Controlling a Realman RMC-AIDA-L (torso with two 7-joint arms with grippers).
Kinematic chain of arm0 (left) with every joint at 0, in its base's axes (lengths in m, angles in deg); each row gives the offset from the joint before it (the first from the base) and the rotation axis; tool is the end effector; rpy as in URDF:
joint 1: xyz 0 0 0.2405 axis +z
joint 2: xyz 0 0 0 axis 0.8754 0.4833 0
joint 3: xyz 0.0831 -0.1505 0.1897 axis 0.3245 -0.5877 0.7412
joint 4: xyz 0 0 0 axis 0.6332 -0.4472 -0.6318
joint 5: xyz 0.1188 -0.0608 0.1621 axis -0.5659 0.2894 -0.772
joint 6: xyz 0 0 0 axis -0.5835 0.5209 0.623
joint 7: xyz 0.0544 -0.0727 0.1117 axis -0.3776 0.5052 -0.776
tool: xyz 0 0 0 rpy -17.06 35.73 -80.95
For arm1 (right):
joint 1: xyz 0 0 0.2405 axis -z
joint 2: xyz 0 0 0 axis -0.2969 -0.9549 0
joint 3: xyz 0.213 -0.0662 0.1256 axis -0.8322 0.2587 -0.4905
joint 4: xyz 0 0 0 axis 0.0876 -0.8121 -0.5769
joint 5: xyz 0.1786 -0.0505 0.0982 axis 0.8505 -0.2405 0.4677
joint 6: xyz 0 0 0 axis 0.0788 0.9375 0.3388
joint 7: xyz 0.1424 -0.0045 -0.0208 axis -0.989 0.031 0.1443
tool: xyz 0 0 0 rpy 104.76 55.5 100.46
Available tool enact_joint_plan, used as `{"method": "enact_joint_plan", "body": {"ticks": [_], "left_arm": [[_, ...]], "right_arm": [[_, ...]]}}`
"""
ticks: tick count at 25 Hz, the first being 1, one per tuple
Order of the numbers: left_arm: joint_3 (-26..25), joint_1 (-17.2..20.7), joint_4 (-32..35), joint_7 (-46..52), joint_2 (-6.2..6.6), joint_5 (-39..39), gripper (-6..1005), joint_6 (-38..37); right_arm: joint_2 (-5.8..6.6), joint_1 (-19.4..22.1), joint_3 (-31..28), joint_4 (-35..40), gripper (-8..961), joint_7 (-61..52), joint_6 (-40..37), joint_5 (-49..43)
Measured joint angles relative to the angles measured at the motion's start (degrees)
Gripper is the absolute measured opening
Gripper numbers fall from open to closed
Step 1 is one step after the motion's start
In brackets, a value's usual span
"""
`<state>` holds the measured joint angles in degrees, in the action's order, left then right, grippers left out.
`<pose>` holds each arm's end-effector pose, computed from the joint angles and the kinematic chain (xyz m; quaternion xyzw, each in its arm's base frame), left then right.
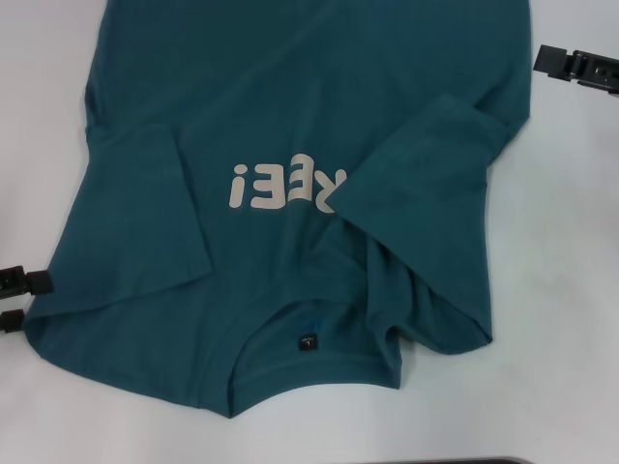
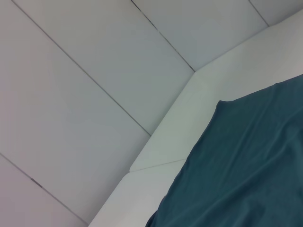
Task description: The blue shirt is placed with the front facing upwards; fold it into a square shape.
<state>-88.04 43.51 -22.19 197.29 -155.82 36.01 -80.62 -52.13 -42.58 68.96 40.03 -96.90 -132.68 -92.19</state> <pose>-0.3836 0.2355 0.0696 -0.6266 -0.7545 -0.1644 0.1054 0.3069 0.3201 0.0799 -0.7946 0.4777 0.3452 0.1460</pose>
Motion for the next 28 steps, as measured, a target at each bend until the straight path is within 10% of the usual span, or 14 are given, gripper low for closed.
{"method": "enact_joint_plan", "body": {"ticks": [28], "left_arm": [[2.3,-1.8,-0.1,0.3,-0.72,0.5,884,-0.3]], "right_arm": [[0.00,0.3,0.0,0.2,943,0.0,-0.2,0.1]]}}
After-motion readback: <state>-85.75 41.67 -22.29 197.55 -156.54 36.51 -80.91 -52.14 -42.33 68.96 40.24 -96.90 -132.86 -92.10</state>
